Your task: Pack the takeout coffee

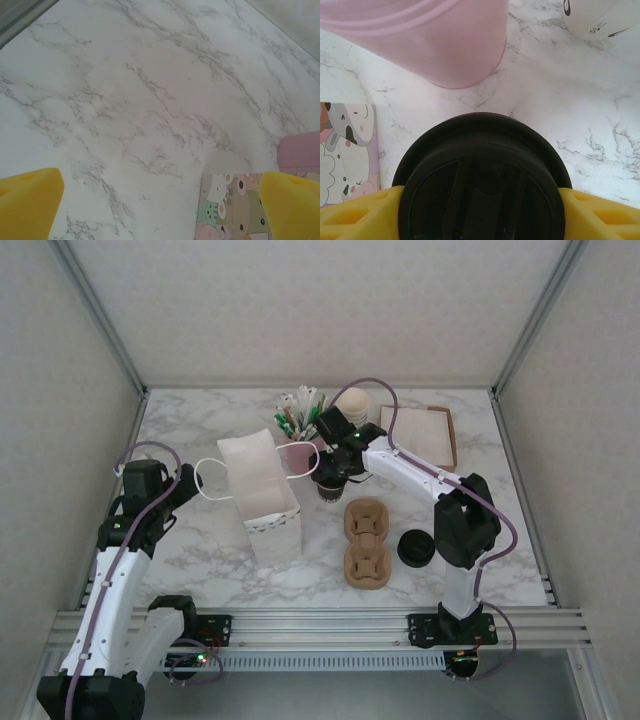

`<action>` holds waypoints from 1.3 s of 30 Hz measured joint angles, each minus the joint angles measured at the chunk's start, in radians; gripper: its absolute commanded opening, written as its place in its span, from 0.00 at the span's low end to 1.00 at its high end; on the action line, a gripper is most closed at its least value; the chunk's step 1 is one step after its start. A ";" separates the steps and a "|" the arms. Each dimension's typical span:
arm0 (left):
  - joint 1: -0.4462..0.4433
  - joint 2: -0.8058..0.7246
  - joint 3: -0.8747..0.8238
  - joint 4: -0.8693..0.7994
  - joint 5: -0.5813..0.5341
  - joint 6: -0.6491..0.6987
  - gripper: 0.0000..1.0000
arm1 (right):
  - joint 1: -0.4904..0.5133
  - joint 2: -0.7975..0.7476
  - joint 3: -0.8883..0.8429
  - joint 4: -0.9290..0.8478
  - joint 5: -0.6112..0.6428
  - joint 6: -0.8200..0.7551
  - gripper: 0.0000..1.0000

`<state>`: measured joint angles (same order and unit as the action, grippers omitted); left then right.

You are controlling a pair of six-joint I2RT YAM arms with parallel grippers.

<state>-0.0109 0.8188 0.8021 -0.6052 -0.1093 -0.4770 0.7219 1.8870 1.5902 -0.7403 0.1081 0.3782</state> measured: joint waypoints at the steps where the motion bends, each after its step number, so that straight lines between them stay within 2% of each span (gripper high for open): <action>1: 0.000 0.000 0.000 0.000 0.000 0.000 1.00 | 0.000 0.000 0.000 0.000 0.003 0.002 0.72; 21: 0.000 0.000 0.000 0.000 0.000 0.000 1.00 | 0.061 0.063 0.059 -0.059 0.211 0.003 0.71; 30: 0.000 0.000 0.000 0.000 0.000 0.003 1.00 | -0.023 -0.013 -0.033 0.020 0.046 0.004 0.70; 39: 0.000 0.000 0.000 0.000 0.000 0.003 1.00 | -0.003 -0.019 -0.035 -0.019 0.140 0.003 0.72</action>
<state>-0.0109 0.8188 0.8017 -0.6048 -0.1089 -0.4740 0.7185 1.8679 1.5555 -0.7597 0.2478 0.3817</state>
